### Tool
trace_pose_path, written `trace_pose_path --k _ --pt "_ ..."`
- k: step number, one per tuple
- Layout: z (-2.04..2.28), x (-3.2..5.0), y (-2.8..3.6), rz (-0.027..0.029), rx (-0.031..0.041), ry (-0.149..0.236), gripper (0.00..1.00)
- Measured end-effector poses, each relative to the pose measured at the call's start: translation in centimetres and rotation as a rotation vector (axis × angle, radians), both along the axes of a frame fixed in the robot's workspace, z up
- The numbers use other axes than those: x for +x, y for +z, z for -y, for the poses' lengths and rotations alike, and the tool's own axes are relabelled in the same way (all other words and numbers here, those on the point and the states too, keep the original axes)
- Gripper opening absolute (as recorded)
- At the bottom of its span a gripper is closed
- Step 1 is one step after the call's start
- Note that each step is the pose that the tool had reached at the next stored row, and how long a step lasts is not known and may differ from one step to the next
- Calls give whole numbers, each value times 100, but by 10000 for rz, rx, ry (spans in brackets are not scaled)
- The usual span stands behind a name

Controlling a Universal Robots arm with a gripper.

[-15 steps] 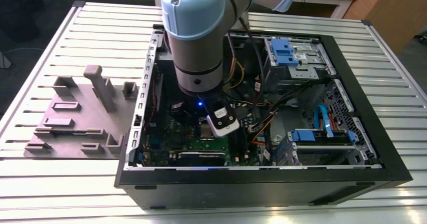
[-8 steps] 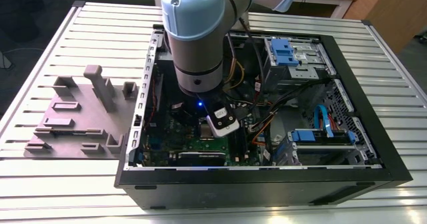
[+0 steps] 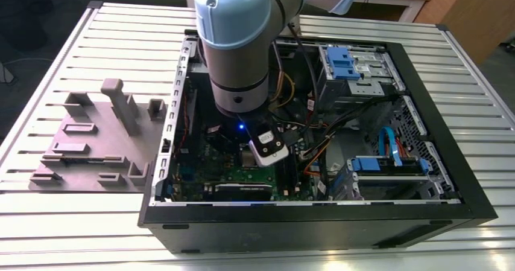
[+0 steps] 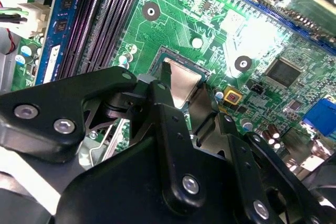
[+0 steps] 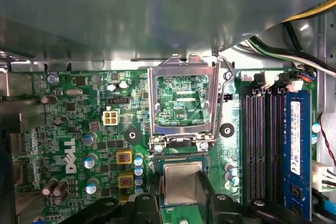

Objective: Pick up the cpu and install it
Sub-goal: 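Place the cpu into insertion slot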

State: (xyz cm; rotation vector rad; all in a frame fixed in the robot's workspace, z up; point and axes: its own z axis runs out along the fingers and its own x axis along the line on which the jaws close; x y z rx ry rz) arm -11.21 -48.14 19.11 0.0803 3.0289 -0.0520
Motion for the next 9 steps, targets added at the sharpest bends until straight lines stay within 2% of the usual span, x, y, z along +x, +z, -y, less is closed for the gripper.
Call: trace_pose_path --k 9 --pt "-1 0 -6 2 3 0 39"
